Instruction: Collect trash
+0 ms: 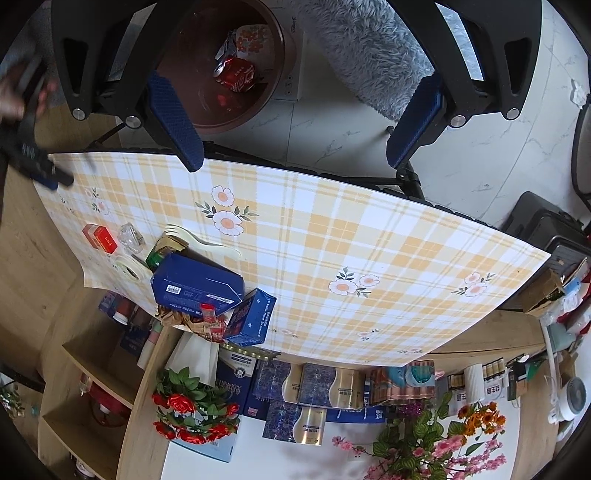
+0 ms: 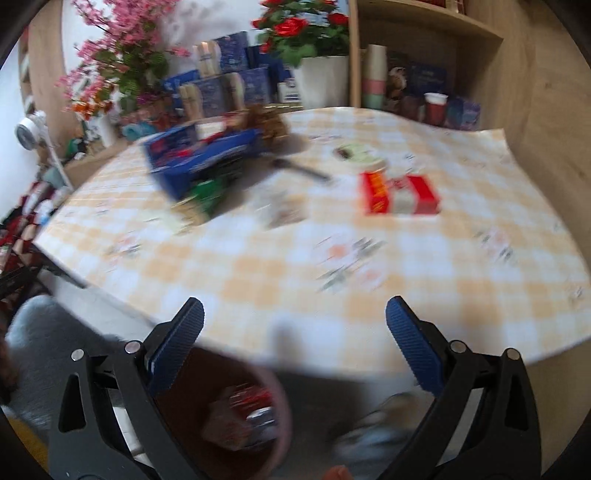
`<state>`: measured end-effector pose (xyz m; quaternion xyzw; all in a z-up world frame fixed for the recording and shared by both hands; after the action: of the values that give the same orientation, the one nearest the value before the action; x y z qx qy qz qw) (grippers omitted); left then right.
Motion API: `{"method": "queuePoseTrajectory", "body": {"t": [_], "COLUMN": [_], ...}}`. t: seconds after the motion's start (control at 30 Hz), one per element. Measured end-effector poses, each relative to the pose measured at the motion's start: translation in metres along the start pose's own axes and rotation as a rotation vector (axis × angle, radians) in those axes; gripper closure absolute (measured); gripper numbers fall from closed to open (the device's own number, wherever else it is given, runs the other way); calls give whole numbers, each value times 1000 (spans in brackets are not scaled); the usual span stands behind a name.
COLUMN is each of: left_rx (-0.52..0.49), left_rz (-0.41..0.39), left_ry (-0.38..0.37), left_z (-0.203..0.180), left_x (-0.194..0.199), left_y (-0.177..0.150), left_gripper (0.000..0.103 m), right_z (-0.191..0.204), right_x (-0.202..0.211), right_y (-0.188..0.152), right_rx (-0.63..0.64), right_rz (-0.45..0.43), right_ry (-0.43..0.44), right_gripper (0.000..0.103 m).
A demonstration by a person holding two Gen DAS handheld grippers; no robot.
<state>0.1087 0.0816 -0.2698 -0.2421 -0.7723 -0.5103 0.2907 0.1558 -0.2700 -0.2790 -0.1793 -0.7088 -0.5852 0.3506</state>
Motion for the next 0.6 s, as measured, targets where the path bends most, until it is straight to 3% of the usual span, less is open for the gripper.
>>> {"method": "queuePoseTrajectory", "body": {"t": [0.13, 0.3, 0.6], "left_rx": [0, 0, -5], "left_rz": [14, 28, 58], "left_ry": [0, -1, 4], "left_z": [-3, -7, -9], "left_x": [-7, -13, -23], "left_y": [1, 2, 0], "left_gripper": [6, 6, 6], "right_z": [-47, -98, -133], "right_x": [-30, -75, -138], "right_y": [27, 54, 65], "right_rx": [9, -27, -65], "right_rz": [33, 94, 227], "right_ry": [-80, -99, -141], "right_gripper": [6, 6, 6]}}
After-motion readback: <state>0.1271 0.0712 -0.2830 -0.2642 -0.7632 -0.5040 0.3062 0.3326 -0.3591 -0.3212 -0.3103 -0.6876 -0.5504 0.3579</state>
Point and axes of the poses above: each gripper's, at about its wrist camera, not at the fingertips, and x roughly against the way its jaws point, z to its left, y to its top, the point moved 9 cm from there along -x, roughly the way its jaws point, and after that the axes turned 11 degrees about x, right-handed, at the moved point
